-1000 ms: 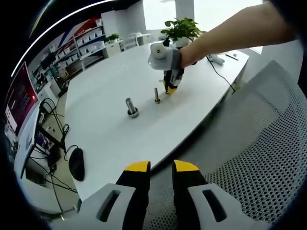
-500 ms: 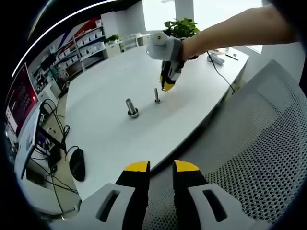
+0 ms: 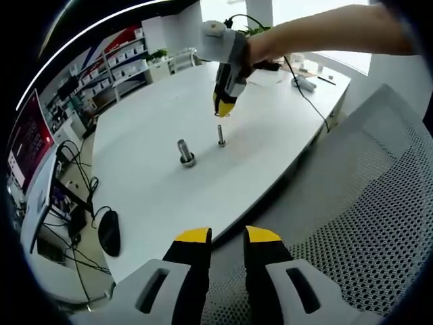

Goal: Place the washer onto the threaded stud by aligning its center hole with the stud, sliding it down to the base, and recovering from edge contact or off-axis alignment until the washer reaches the visible bottom stop.

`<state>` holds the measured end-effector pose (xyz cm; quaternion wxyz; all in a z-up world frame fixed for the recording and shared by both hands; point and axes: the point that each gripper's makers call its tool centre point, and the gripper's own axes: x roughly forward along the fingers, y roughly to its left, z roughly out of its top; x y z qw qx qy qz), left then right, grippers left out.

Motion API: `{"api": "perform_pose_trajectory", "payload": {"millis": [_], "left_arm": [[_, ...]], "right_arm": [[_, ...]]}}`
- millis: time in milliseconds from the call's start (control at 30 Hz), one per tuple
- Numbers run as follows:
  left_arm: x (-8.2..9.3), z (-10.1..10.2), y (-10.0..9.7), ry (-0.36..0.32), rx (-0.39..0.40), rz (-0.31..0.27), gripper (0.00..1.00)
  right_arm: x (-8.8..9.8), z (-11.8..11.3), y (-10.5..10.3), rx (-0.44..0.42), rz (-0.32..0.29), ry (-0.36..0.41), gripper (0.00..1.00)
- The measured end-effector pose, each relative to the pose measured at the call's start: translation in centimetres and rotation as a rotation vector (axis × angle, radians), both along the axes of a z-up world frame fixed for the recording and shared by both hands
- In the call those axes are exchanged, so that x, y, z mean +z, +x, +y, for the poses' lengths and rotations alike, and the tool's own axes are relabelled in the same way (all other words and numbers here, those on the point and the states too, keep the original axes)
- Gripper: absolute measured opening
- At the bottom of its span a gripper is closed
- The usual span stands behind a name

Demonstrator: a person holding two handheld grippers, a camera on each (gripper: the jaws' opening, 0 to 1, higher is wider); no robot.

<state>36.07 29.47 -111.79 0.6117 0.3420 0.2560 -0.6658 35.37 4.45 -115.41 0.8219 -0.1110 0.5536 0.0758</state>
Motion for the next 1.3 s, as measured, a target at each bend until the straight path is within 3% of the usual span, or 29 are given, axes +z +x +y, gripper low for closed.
{"api": "perform_pose_trajectory", "payload": {"millis": [367, 1300], "left_arm": [[0.0, 0.0, 0.0, -0.002, 0.001, -0.003, 0.17], [0.0, 0.1, 0.0, -0.006, -0.002, -0.010, 0.17]], "right_arm": [[0.1, 1.1, 0.6, 0.030, 0.001, 0.012, 0.14], [0.7, 2.4, 1.0, 0.009, -0.030, 0.050, 0.14]]}}
